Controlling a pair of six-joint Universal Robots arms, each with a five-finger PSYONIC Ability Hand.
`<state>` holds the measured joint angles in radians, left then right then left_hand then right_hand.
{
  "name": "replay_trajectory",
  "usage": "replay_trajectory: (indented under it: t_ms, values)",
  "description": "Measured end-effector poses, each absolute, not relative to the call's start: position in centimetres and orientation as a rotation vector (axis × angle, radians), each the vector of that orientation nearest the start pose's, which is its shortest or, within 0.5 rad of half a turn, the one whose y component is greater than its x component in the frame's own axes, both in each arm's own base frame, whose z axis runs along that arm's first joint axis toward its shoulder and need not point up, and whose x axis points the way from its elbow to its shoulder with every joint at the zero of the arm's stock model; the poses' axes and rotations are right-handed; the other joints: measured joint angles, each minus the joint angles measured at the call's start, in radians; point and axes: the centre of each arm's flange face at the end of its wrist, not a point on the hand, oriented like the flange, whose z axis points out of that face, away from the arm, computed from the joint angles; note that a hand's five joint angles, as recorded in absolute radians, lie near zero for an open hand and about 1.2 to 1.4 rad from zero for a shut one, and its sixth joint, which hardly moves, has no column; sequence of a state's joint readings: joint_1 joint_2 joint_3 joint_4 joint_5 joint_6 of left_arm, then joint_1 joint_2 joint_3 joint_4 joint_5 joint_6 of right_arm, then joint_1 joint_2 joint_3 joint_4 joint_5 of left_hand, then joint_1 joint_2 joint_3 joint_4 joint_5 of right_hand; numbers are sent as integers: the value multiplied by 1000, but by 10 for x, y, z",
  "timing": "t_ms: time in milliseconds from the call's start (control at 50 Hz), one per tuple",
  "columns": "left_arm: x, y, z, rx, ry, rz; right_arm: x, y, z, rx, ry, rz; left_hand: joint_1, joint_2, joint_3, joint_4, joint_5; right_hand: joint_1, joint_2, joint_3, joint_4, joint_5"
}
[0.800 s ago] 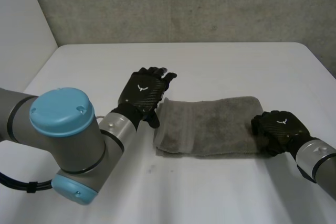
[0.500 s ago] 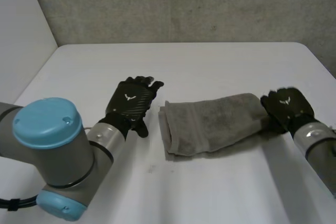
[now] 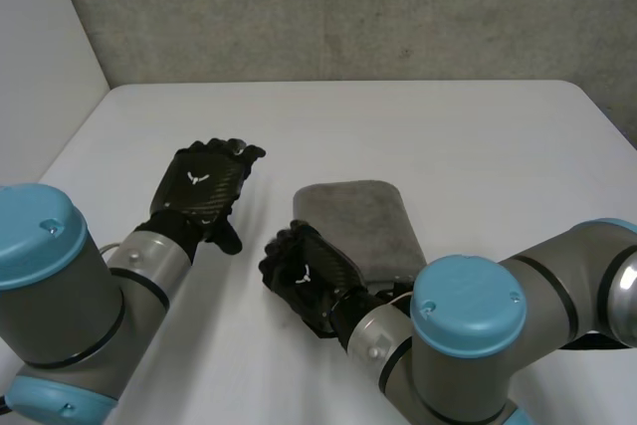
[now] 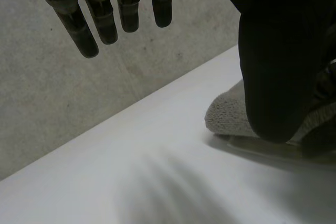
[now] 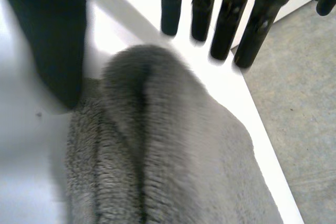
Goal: Fold the towel.
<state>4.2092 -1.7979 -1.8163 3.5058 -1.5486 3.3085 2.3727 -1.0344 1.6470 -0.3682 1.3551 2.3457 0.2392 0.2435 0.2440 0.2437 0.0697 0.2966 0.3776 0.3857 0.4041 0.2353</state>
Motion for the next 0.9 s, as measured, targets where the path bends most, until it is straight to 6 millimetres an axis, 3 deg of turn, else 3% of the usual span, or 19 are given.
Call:
replay_trajectory:
  t_ms: [40, 120, 160, 220, 240, 320, 380, 480, 560, 720, 820, 900]
  values:
    - [-277, -224, 200, 847, 2391, -2255, 364, -148, 139, -1791, 1501, -1838, 8, 4, 4, 4, 5, -72, -115, -126, -141, -136]
    - [-280, -226, 205, 826, 2402, -2284, 358, -155, 150, -1738, 1536, -1869, 10, 8, 8, 9, 9, -82, -145, -171, -172, -163]
    - [-290, -232, 214, 781, 2446, -2333, 339, -179, 174, -1534, 1652, -1927, 13, 11, 9, 12, 11, -82, -146, -173, -173, -163]
    - [-297, -235, 217, 761, 2486, -2350, 326, -193, 188, -1381, 1720, -1942, 13, 11, 9, 12, 11, -82, -146, -173, -173, -163]
    - [-306, -236, 217, 749, 2546, -2346, 314, -206, 199, -1214, 1778, -1938, 8, 2, 1, 4, 2, -82, -146, -173, -173, -163]
    - [-326, -237, 209, 739, 2688, -2289, 289, -230, 210, -904, 1884, -1861, -14, -22, -22, -22, -24, -82, -146, -173, -173, -163]
    - [-341, -236, 195, 732, 2811, -2204, 274, -244, 207, -747, 1952, -1746, -18, -30, -29, -29, -30, -82, -146, -173, -173, -163]
    - [-356, -235, 173, 728, 2922, -2094, 266, -255, 193, -687, 2013, -1601, -23, -32, -31, -31, -32, -82, -146, -173, -173, -163]
    - [-361, -237, 147, 701, 2959, -1994, 268, -264, 170, -717, 2067, -1485, -23, -32, -31, -31, -32, -82, -146, -173, -173, -163]
    - [-349, -242, 119, 685, 2819, -1875, 278, -276, 133, -850, 2152, -1388, -34, -41, -42, -41, -38, -82, -146, -173, -173, -163]
    - [-346, -238, 118, 767, 2742, -1844, 279, -283, 130, -940, 2200, -1420, -49, -56, -55, -55, -42, -87, -146, -173, -173, -163]
    - [-349, -232, 132, 822, 2696, -1891, 277, -290, 153, -975, 2206, -1541, -51, -59, -59, -58, -45, -91, -146, -173, -173, -163]
